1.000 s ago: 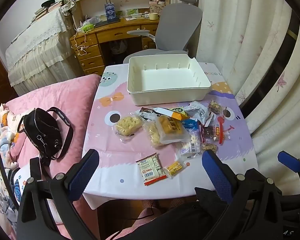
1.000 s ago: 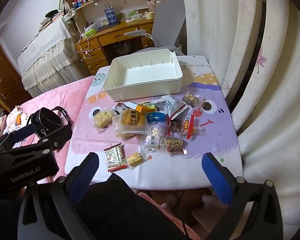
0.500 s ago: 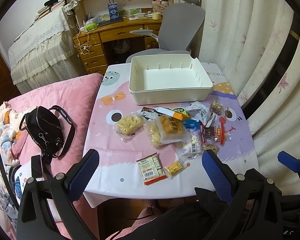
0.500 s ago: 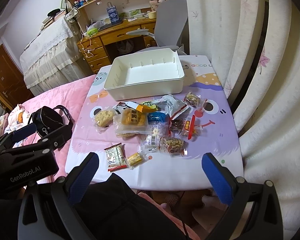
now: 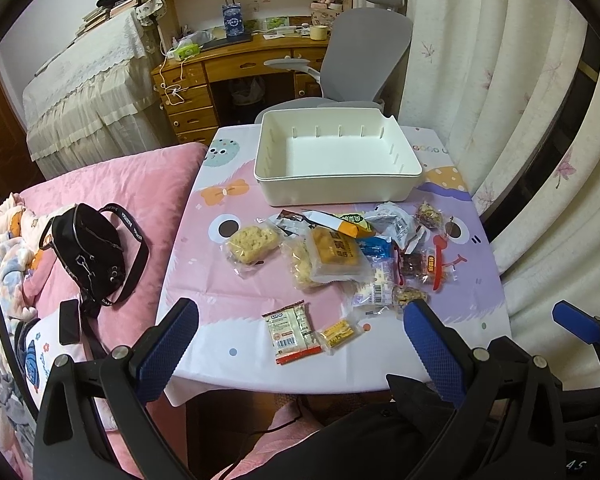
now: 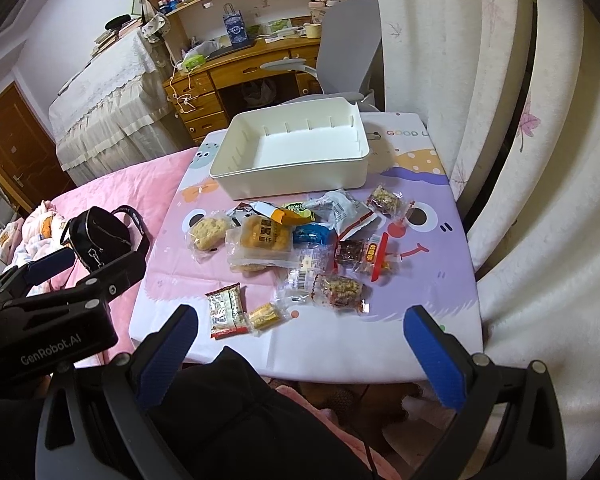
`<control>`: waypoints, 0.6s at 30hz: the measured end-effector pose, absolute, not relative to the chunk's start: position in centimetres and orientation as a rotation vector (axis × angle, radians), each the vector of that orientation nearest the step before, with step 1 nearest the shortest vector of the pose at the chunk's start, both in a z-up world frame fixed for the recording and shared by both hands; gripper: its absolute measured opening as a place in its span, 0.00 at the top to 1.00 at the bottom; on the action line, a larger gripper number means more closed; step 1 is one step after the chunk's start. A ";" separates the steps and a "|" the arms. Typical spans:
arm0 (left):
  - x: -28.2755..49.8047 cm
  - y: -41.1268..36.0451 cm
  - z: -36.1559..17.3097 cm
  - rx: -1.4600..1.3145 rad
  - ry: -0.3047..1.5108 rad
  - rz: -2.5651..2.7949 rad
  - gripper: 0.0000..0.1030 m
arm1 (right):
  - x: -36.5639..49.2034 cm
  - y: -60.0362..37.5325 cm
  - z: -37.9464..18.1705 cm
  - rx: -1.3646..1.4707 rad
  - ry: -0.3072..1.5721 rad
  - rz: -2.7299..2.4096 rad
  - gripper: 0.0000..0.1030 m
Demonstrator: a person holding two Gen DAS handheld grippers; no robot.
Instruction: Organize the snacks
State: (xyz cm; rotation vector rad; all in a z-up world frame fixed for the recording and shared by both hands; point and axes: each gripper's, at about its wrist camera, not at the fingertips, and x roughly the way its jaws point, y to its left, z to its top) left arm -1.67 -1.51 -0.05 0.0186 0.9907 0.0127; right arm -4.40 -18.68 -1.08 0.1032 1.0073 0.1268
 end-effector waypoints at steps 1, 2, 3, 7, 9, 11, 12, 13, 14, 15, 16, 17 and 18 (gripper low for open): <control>-1.6 -1.7 -0.1 0.017 0.992 0.015 0.01 | -4.4 -18.8 -1.1 0.101 1.006 0.131 0.00; -1.6 -1.8 -0.1 0.015 0.991 0.017 0.01 | -4.5 -18.7 -1.0 0.100 1.005 0.131 0.00; -1.6 -2.0 -0.1 0.015 0.992 0.018 0.01 | -4.5 -18.8 -1.1 0.098 1.005 0.133 0.00; -2.4 -2.3 -0.5 -0.002 1.000 0.024 0.01 | -4.8 -19.3 -1.1 0.093 1.011 0.152 0.00; -2.7 -2.4 -0.7 -0.013 1.003 0.025 0.01 | -5.0 -19.7 -1.2 0.094 1.015 0.166 0.00; -2.9 -2.4 -0.8 -0.015 1.004 0.029 0.01 | -5.1 -19.8 -1.4 0.092 1.018 0.175 0.00; -3.0 -2.4 -0.9 -0.015 1.004 0.031 0.01 | -5.2 -19.8 -1.6 0.092 1.020 0.182 0.00; -3.2 -2.4 -1.1 -0.013 1.009 0.034 0.01 | -5.3 -19.8 -1.8 0.094 1.022 0.188 0.00; -3.4 -2.2 -1.3 -0.013 1.011 0.037 0.01 | -5.3 -19.9 -1.9 0.098 1.025 0.190 0.00; -3.4 -2.1 -1.5 -0.014 1.013 0.042 0.01 | -5.2 -20.0 -2.2 0.111 1.028 0.191 0.00; -3.3 -2.0 -1.6 -0.018 1.014 0.045 0.01 | -5.2 -20.1 -2.3 0.114 1.029 0.193 0.00; -3.3 -1.7 -1.8 -0.028 1.017 0.049 0.01 | -5.1 -20.2 -2.6 0.126 1.035 0.195 0.00; -3.2 -1.5 -2.1 -0.039 1.022 0.053 0.01 | -4.9 -20.4 -3.0 0.137 1.045 0.191 0.00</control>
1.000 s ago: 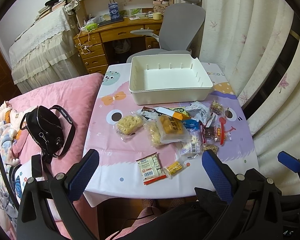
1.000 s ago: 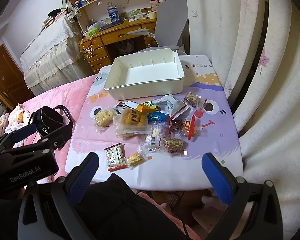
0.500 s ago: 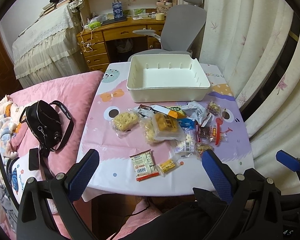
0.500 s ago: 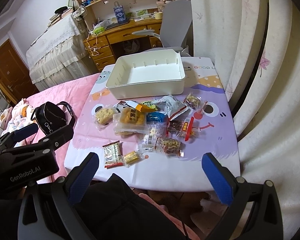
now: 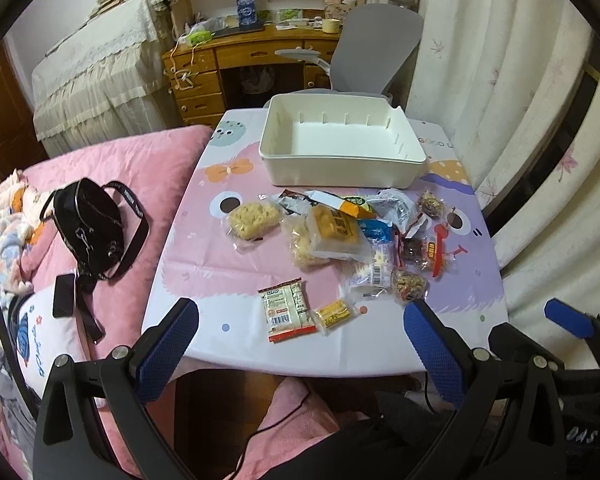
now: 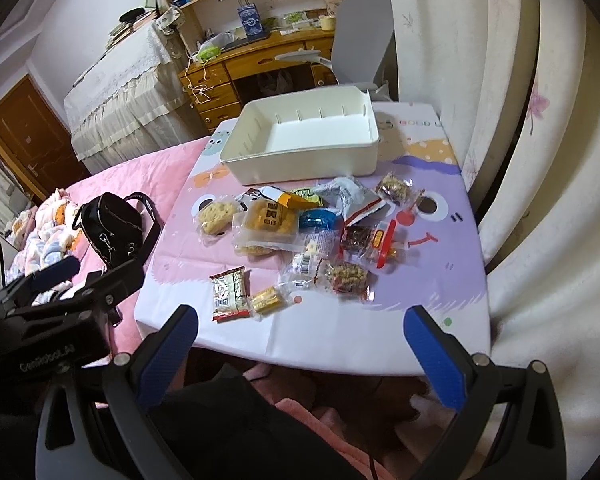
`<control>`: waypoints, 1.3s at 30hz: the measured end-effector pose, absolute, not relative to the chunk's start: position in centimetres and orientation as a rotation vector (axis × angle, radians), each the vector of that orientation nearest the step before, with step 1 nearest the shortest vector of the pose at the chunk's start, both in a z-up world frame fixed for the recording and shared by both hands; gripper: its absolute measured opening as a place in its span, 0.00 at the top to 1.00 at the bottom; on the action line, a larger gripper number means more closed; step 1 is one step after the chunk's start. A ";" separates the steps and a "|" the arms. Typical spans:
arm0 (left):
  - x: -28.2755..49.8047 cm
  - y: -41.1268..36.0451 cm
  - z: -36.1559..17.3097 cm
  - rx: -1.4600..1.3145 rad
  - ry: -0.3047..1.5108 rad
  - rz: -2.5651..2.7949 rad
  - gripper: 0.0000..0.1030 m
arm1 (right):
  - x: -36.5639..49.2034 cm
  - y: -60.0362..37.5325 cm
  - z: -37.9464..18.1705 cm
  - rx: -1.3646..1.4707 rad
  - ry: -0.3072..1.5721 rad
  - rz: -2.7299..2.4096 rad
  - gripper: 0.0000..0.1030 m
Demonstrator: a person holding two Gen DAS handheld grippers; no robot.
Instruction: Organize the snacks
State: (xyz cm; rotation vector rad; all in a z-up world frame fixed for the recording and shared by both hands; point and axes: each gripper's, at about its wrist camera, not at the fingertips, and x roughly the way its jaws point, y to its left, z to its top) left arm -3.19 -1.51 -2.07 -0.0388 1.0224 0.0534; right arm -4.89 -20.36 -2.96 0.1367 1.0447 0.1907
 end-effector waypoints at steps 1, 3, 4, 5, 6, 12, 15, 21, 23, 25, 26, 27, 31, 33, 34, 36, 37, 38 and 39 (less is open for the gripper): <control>-3.1 -1.3 -2.3 -0.049 1.026 0.054 0.01 | -4.7 -20.6 -3.4 0.149 1.057 0.182 0.00; -2.9 -0.8 -3.1 -0.075 1.037 0.050 0.01 | -4.4 -20.8 -4.2 0.171 1.082 0.171 0.00; -2.8 -0.6 -3.7 -0.082 1.045 0.048 0.01 | -4.3 -20.8 -4.5 0.174 1.092 0.169 0.00; -2.5 -0.6 -4.2 -0.088 1.054 0.048 0.01 | -4.2 -20.8 -5.0 0.172 1.105 0.165 0.00; -2.2 -0.4 -5.0 -0.100 1.075 0.049 0.01 | -4.1 -20.8 -5.5 0.173 1.117 0.163 0.00; -0.4 0.1 -9.0 -0.155 1.160 0.051 0.01 | -3.0 -21.3 -8.1 0.181 1.187 0.138 0.00; 0.9 0.3 -11.6 -0.177 1.206 0.055 0.01 | -2.1 -21.9 -9.8 0.205 1.219 0.120 0.00; 3.9 1.0 -17.3 -0.211 1.333 0.092 0.04 | 0.1 -22.8 -13.6 0.301 1.316 0.118 0.00; 4.6 1.4 -18.8 -0.232 1.371 0.109 0.04 | 0.6 -22.9 -15.0 0.341 1.353 0.128 0.00; 5.5 1.9 -20.9 -0.259 1.424 0.125 0.04 | 1.0 -22.9 -16.3 0.377 1.397 0.133 0.00; 5.8 2.2 -21.5 -0.268 1.442 0.128 0.05 | 1.2 -22.8 -16.8 0.392 1.416 0.131 0.00; 6.2 2.5 -22.2 -0.276 1.458 0.134 0.05 | 1.4 -22.8 -17.2 0.405 1.432 0.127 0.00; 7.5 3.3 -25.2 -0.307 1.539 0.157 0.06 | 2.5 -23.3 -19.2 0.466 1.489 0.102 0.00; 8.1 3.6 -26.5 -0.322 1.581 0.161 0.07 | 3.2 -23.5 -20.1 0.496 1.516 0.081 0.00; 8.4 3.8 -27.0 -0.328 1.594 0.160 0.07 | 3.5 -23.6 -20.6 0.516 1.528 0.075 0.00; 8.8 4.1 -27.7 -0.335 1.612 0.159 0.08 | 4.1 -23.8 -21.1 0.545 1.539 0.063 0.00; 9.3 4.3 -28.3 -0.338 1.629 0.156 0.09 | 4.5 -24.0 -21.5 0.566 1.548 0.052 0.00; 9.6 4.4 -28.6 -0.339 1.639 0.153 0.11 | 4.8 -24.2 -21.7 0.586 1.551 0.039 0.00; 9.8 4.5 -28.9 -0.339 1.649 0.151 0.12 | 5.2 -24.3 -21.9 0.604 1.551 0.026 0.00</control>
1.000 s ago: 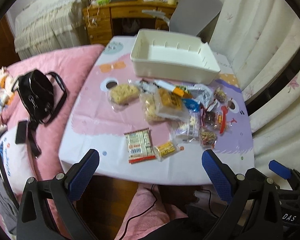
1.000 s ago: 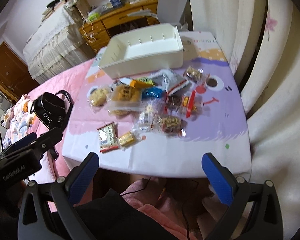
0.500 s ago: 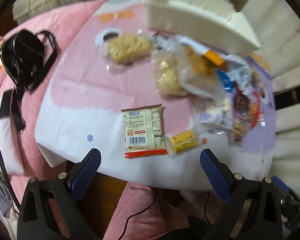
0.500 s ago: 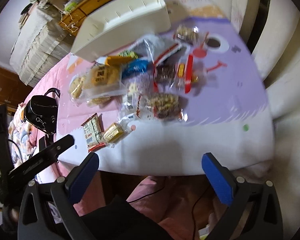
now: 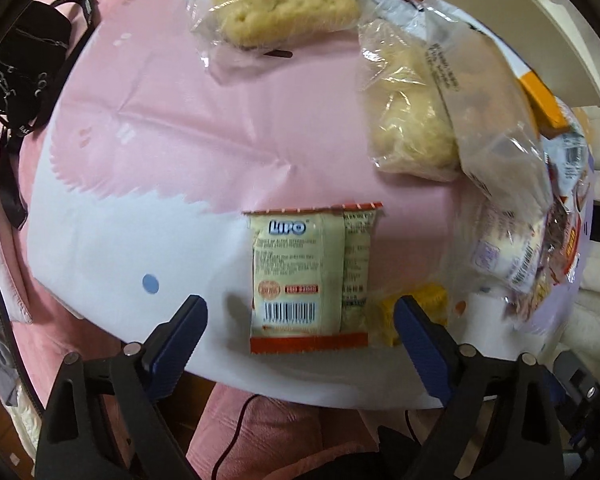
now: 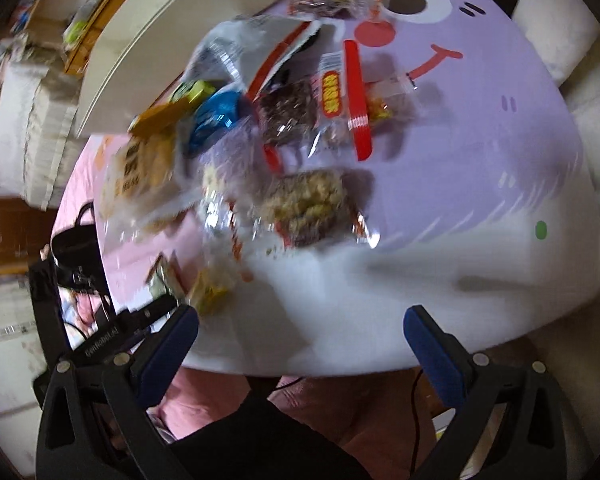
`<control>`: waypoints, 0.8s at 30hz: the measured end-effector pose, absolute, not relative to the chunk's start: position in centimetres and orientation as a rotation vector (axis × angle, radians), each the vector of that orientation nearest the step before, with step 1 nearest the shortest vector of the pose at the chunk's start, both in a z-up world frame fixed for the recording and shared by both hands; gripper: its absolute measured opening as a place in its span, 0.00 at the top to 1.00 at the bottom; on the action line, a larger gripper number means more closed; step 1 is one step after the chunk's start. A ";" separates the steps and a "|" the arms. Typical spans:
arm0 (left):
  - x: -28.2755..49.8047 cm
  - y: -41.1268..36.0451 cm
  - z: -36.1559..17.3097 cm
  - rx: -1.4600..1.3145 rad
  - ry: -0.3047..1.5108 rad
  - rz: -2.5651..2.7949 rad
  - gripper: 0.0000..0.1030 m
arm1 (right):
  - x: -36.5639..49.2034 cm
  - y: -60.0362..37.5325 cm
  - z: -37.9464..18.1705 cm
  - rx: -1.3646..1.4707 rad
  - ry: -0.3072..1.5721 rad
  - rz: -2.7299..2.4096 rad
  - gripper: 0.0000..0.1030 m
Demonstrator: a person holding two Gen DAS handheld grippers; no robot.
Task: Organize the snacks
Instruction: 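Lower the left gripper onto the LIPO biscuit packet and close on it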
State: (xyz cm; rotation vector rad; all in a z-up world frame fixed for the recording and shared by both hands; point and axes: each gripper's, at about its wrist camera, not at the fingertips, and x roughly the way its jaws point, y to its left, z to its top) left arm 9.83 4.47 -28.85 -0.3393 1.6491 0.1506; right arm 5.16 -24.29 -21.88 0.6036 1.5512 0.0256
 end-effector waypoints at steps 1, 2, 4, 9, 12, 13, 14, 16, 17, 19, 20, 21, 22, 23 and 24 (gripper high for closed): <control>10.3 4.6 -29.3 -0.342 1.668 0.141 0.12 | 5.4 -24.5 -22.0 0.613 1.551 0.022 0.00; 10.5 4.6 -29.5 -0.345 1.677 0.136 0.12 | 5.8 -24.6 -22.0 0.619 1.550 0.020 0.00; 11.0 4.8 -30.0 -0.348 1.694 0.130 0.14 | 6.8 -24.9 -22.2 0.615 1.549 0.001 0.00; 12.2 5.1 -31.5 -0.359 1.759 0.119 0.22 | 8.8 -25.1 -23.1 0.594 1.579 -0.060 0.00; 13.3 5.7 -32.2 -0.352 1.795 0.124 0.24 | 9.2 -24.9 -24.1 0.569 1.626 -0.092 0.00; 13.6 5.7 -32.4 -0.344 1.803 0.126 0.24 | 9.4 -24.7 -24.5 0.562 1.644 -0.100 0.00; 13.7 5.9 -32.7 -0.339 1.809 0.127 0.24 | 9.5 -24.6 -24.8 0.555 1.660 -0.111 0.02; 14.0 5.8 -32.9 -0.321 1.827 0.136 0.25 | 9.7 -24.4 -25.2 0.539 1.667 -0.124 0.05; 14.2 5.6 -33.3 -0.312 1.831 0.143 0.27 | 9.7 -24.3 -25.2 0.534 1.662 -0.125 0.05; 15.0 5.1 -33.5 -0.284 1.841 0.165 0.31 | 10.0 -24.2 -25.0 0.516 1.648 -0.125 0.12; 15.2 5.0 -33.6 -0.278 1.842 0.170 0.33 | 10.2 -24.2 -24.9 0.503 1.642 -0.125 0.14; 15.3 5.0 -33.7 -0.279 1.841 0.171 0.35 | 10.4 -24.0 -24.8 0.483 1.636 -0.124 0.18; 15.6 4.7 -33.2 -0.279 1.835 0.174 0.42 | 10.9 -23.8 -24.7 0.471 1.634 -0.121 0.20; 15.5 4.5 -32.7 -0.277 1.830 0.175 0.48 | 11.2 -23.5 -24.6 0.453 1.630 -0.118 0.22; 15.7 2.7 -32.5 -0.271 1.825 0.176 0.51 | 11.5 -23.3 -24.6 0.439 1.629 -0.119 0.29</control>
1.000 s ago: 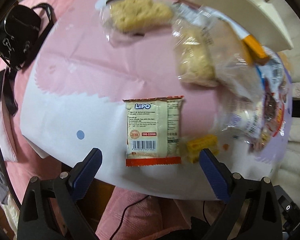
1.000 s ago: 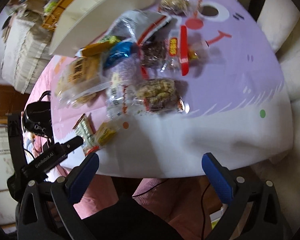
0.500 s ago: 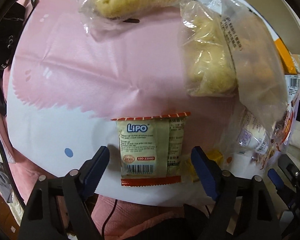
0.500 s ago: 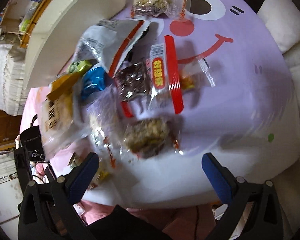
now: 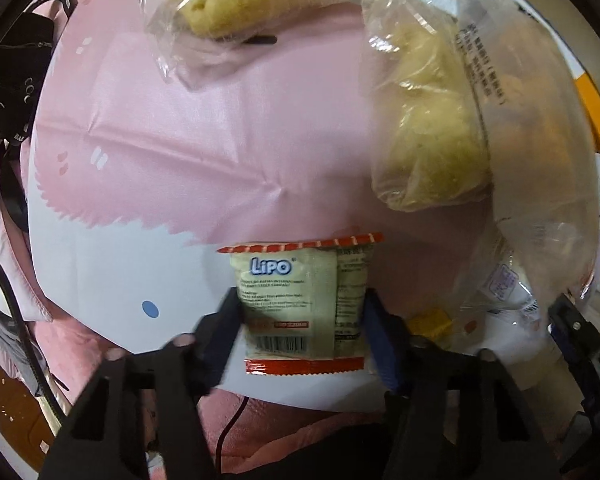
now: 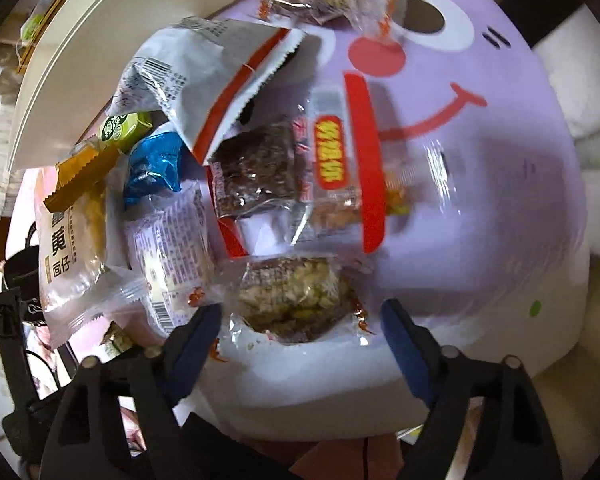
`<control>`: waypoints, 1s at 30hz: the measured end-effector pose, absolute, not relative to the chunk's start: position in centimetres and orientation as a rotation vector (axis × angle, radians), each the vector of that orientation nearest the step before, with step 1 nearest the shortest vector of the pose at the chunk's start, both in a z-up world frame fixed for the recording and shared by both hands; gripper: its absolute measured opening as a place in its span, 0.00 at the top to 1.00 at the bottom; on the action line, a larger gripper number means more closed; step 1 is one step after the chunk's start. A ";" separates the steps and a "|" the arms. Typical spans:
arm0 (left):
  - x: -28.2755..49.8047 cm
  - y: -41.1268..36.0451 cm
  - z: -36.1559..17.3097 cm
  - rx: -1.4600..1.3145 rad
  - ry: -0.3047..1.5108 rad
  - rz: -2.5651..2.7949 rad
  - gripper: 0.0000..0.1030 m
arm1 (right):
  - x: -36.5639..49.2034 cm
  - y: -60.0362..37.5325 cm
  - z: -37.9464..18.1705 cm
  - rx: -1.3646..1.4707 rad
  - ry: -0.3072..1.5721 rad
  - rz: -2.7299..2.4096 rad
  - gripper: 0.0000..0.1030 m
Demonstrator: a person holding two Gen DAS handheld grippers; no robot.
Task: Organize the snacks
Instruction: 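Lower the left gripper onto the LIPO biscuit packet and close on it, then carry the LIPO packet into the white tray and open the left gripper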
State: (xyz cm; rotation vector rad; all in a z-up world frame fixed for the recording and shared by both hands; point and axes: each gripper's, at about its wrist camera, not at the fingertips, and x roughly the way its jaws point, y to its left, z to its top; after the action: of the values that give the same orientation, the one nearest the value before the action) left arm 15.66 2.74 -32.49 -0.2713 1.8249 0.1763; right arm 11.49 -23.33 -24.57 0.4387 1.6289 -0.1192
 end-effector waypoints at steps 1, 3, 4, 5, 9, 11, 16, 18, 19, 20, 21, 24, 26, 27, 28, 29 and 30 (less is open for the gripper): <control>15.9 2.3 -32.3 -0.265 1.821 0.174 0.53 | 11.6 -23.2 -24.5 0.432 1.624 -0.111 0.35; 16.1 1.8 -32.2 -0.256 1.808 0.174 0.57 | 12.0 -22.8 -24.3 0.428 1.627 -0.089 0.38; 16.0 1.6 -31.8 -0.258 1.804 0.176 0.57 | 12.2 -22.5 -24.3 0.428 1.627 -0.080 0.41; 15.9 1.7 -31.8 -0.262 1.800 0.179 0.57 | 12.3 -22.4 -24.3 0.432 1.626 -0.069 0.41; 13.5 1.8 -31.6 -0.264 1.776 0.207 0.58 | 12.4 -22.4 -24.8 0.420 1.614 -0.050 0.46; 12.9 1.0 -30.8 -0.262 1.756 0.209 0.58 | 12.2 -22.2 -24.7 0.404 1.612 -0.038 0.50; 11.7 -0.1 -27.6 -0.247 1.682 0.203 0.58 | 10.4 -22.1 -24.1 0.372 1.596 -0.023 0.52; 11.2 -0.5 -25.9 -0.236 1.643 0.199 0.58 | 9.7 -22.2 -23.8 0.373 1.588 -0.017 0.52; 10.9 -0.8 -24.8 -0.233 1.616 0.195 0.57 | 9.3 -22.2 -23.5 0.380 1.582 -0.012 0.52; 10.9 -0.8 -23.9 -0.230 1.602 0.194 0.57 | 8.9 -22.3 -23.2 0.385 1.575 -0.006 0.52; 10.6 -1.1 -22.8 -0.228 1.583 0.191 0.57 | 8.6 -22.4 -22.8 0.390 1.567 0.002 0.52; 9.6 -1.5 -19.7 -0.216 1.537 0.183 0.57 | 7.5 -22.2 -21.2 0.393 1.531 0.031 0.52; 8.1 -1.5 -17.1 -0.204 1.500 0.171 0.57 | 6.9 -22.2 -20.0 0.400 1.501 0.051 0.52; 7.7 -1.8 -16.3 -0.199 1.485 0.166 0.57 | 6.8 -22.3 -19.6 0.404 1.490 0.057 0.52; 7.1 -1.5 -15.2 -0.195 1.460 0.154 0.57 | 6.6 -22.4 -18.8 0.412 1.471 0.066 0.52; 6.9 -1.4 -14.7 -0.193 1.444 0.149 0.57 | 6.5 -22.4 -18.4 0.415 1.459 0.069 0.52; 6.8 -1.3 -13.8 -0.187 1.421 0.141 0.57 | 6.8 -22.8 -17.8 0.415 1.447 0.070 0.52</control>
State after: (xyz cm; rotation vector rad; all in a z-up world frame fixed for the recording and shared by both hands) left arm 6.81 -1.27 -13.79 -0.1872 1.4206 0.1409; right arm 6.77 -22.77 -17.78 0.4149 1.4468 0.0702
